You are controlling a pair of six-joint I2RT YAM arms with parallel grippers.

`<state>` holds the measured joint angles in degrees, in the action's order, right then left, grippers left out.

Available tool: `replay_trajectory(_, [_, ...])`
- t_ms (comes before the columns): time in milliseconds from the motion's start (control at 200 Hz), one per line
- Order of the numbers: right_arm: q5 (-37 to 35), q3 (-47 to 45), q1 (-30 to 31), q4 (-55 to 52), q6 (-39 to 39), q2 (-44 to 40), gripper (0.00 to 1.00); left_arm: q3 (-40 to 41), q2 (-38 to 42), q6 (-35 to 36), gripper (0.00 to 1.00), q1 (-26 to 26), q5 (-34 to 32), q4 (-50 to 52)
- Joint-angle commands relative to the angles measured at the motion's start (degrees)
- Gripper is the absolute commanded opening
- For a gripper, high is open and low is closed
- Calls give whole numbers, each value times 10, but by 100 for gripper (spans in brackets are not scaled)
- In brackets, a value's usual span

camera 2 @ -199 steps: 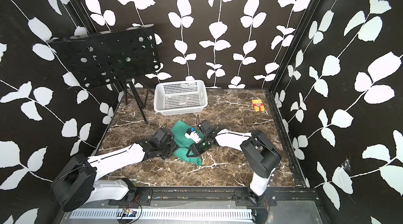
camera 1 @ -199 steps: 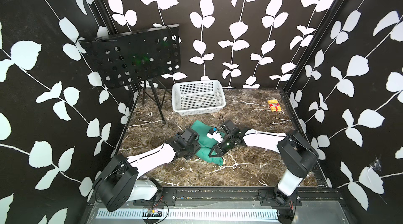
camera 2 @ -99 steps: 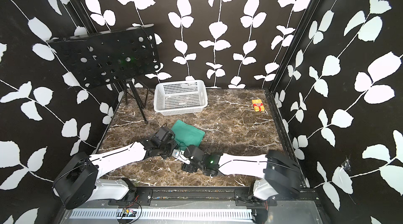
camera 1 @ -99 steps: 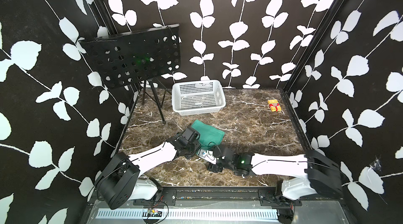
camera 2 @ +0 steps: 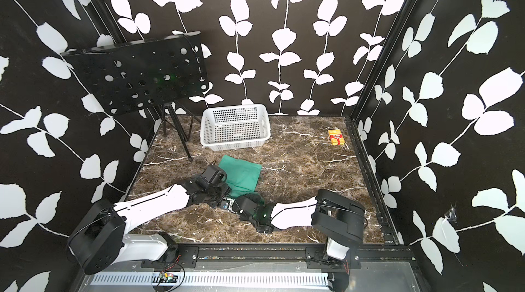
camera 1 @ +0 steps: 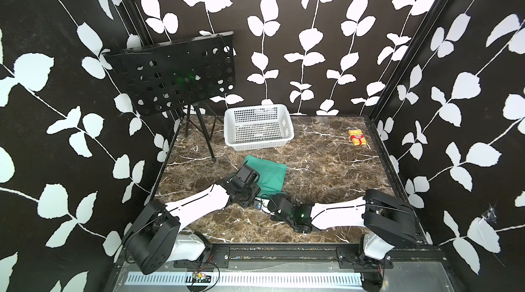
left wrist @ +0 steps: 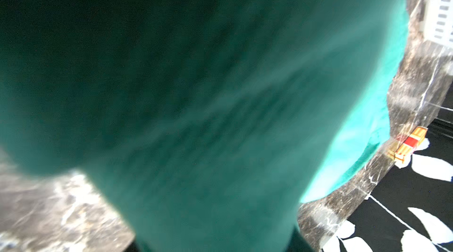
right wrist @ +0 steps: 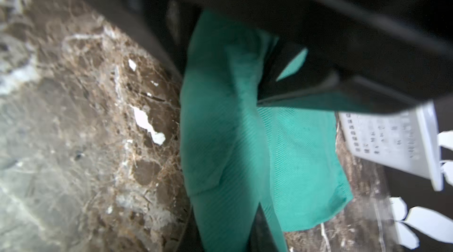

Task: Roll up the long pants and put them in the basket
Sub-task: Roll the long pant at the center of the board.

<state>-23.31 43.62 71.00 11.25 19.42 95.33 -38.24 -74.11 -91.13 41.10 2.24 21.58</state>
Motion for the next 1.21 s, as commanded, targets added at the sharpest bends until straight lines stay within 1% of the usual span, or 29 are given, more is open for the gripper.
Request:
replay_trajectory(0, [79,-17,-19,-70,-65,-24,6,4,39,-12,60,0,-23,80])
replay_trajectory(75, [184,-12,-43,-107,-106,-32,4,3,69,-4,72,0,-43,86])
replay_trajectory(185, [343,-3,-89,-134,-156,-32,0,5,116,25,81,1,-60,87])
replay_trajectory(315, [491,16,-140,-147,-195,-32,0,23,158,46,81,2,-49,83])
replay_trajectory(430, [622,46,-192,-165,-225,-1,0,37,175,59,80,4,-30,91])
replay_trajectory(475, [665,59,-208,-174,-238,15,0,45,179,64,79,6,-23,84])
replay_trajectory(535, [704,78,-223,-194,-242,34,0,58,179,67,78,6,-11,71])
replay_trajectory(655, [756,105,-253,-233,-252,63,0,81,168,67,78,6,-2,16])
replay_trajectory(750, [796,115,-274,-247,-271,82,0,77,147,79,79,6,-11,1])
replay_trajectory(880, [838,147,-294,-302,-274,114,0,72,107,85,80,6,-13,-37])
replay_trajectory(1030, [853,174,-310,-352,-271,146,0,60,53,91,81,2,-11,-67])
replay_trajectory(1105, [829,179,-316,-361,-277,147,0,50,26,91,81,-1,-6,-60])
replay_trajectory(1160, [794,179,-319,-362,-286,135,12,43,9,82,81,-3,-3,-42])
replay_trajectory(1200, [767,177,-320,-360,-291,119,26,42,0,74,79,-3,0,-31])
